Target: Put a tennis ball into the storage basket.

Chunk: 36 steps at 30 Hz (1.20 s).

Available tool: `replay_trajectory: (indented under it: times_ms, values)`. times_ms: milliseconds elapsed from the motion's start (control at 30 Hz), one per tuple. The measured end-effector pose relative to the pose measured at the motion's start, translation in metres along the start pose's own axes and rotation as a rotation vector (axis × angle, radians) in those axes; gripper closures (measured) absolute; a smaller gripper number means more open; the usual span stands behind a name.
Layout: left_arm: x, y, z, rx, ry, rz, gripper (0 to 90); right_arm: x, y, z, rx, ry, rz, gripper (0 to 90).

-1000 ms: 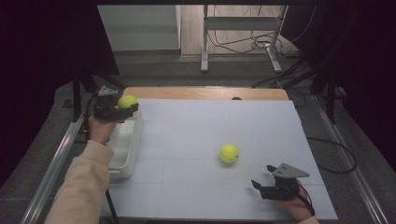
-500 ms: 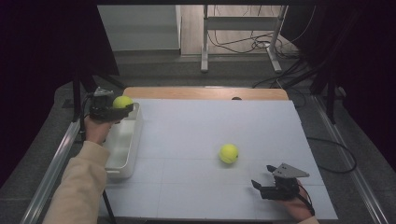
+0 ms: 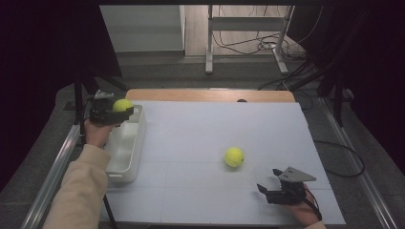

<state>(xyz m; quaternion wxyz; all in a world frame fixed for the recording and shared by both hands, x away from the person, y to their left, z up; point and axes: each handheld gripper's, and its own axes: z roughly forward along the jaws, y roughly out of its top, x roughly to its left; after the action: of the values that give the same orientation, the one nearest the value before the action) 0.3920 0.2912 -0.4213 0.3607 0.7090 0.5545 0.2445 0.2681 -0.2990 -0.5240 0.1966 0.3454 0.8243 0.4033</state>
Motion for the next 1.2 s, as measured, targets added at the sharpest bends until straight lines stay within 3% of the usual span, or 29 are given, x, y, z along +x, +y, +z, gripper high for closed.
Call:
replay_trajectory:
  times_ms: [633, 867, 1200]
  values:
    - [-0.001, 0.000, 0.020, 0.085, 0.013, 0.016, 26.6, 0.000, -0.001, 0.001, 0.007, -0.004, 0.000, 16.1]
    - [0.003, -0.004, 0.030, 0.148, 0.020, 0.006, 26.5, 0.000, 0.000, 0.001, 0.008, -0.005, 0.000, 16.1]
    - [0.002, -0.007, 0.037, 0.192, 0.010, 0.015, 26.5, -0.001, -0.001, 0.001, 0.007, -0.006, 0.000, 16.1]
